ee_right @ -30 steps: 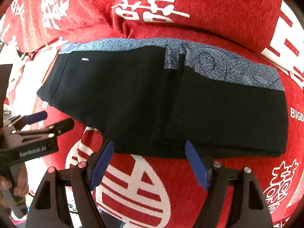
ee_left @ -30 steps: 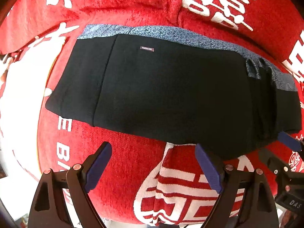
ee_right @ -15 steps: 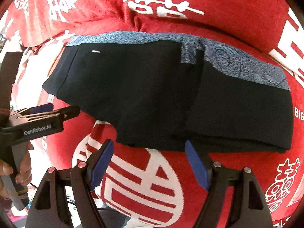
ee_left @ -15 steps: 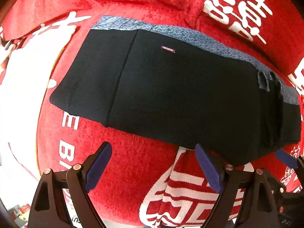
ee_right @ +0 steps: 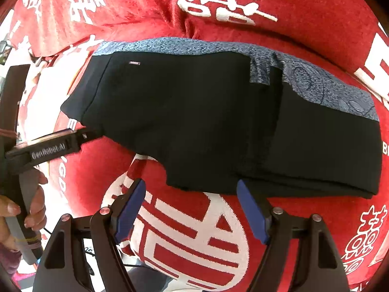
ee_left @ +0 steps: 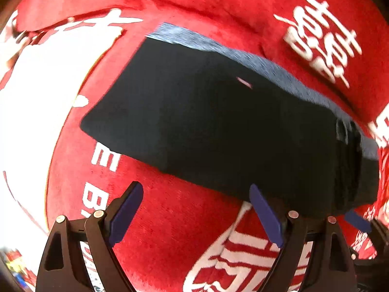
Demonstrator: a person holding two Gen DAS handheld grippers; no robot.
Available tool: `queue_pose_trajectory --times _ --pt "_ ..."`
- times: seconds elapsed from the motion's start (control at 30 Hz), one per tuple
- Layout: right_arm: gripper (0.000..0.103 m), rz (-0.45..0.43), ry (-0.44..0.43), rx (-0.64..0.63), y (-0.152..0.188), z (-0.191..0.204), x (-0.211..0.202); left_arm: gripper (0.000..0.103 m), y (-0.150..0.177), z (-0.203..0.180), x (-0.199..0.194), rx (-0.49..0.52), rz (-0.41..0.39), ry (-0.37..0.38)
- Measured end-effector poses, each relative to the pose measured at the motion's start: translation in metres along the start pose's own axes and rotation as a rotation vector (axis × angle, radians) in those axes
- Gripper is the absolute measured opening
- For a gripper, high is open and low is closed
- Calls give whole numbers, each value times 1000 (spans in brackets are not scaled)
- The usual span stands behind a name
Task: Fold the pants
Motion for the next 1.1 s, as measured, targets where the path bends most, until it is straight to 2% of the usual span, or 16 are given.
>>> queue_pose_trajectory --times 0.17,0.4,0.47,0.6,0.8,0.93,1.1 --pt "80 6 -8 6 2 1 2 90 -9 19 0 -50 -26 54" --pt "80 15 -20 2 4 6 7 90 -17 49 6 -194 -40 148" --pt "80 20 -26 8 5 7 9 90 -19 55 6 -222 -47 198" --pt "80 25 -33 13 6 8 13 90 -24 58 5 -269 -70 348" --pt "80 31 -39 2 7 13 16 90 -27 65 19 -388 -38 540" --pt "80 32 -45 -4 6 16 18 90 -27 71 20 -430 -44 606" --pt "80 24 -63 -1 4 23 21 90 -39 65 19 -480 -52 625"
Point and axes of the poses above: each gripper's, at about its wrist camera, not at the fingertips, and x roughly the way its jaws point, z to its left, y to its underside, the point moved 6 cm from there along x, roughly the way its jaws point, and after that the axes turned 9 degrees about -x, right-handed, at the moved point
